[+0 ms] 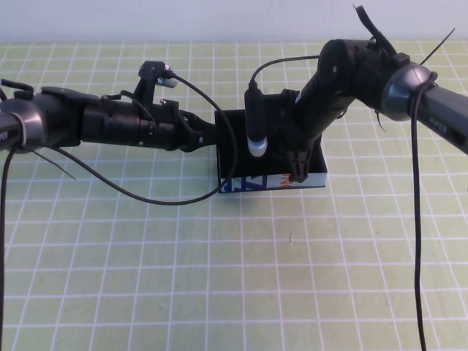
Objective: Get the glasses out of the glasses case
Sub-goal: Pick up the glasses from the glasses case
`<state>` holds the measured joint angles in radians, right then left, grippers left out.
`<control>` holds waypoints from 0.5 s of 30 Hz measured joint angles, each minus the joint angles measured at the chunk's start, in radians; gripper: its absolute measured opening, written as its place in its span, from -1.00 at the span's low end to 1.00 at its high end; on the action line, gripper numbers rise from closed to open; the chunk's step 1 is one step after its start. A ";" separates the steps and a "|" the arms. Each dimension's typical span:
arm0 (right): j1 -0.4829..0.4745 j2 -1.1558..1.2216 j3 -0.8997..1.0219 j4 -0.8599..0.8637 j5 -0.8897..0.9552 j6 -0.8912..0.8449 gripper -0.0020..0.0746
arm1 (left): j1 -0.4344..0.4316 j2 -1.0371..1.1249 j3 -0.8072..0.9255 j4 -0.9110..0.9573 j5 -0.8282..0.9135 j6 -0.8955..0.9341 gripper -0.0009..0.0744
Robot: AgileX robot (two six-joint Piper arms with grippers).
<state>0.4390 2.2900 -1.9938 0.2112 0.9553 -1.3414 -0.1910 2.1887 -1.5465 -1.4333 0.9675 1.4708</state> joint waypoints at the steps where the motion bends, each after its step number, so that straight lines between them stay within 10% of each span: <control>1: 0.000 -0.002 0.000 0.000 0.005 0.000 -0.82 | 0.000 0.000 0.000 0.000 0.006 0.000 -0.98; 15: 0.000 -0.083 0.003 -0.017 0.094 0.096 -0.91 | 0.000 -0.028 0.000 0.006 0.053 -0.037 -0.98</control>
<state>0.4390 2.2071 -1.9909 0.1943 1.0495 -1.2452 -0.1910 2.1606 -1.5465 -1.4276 1.0201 1.4336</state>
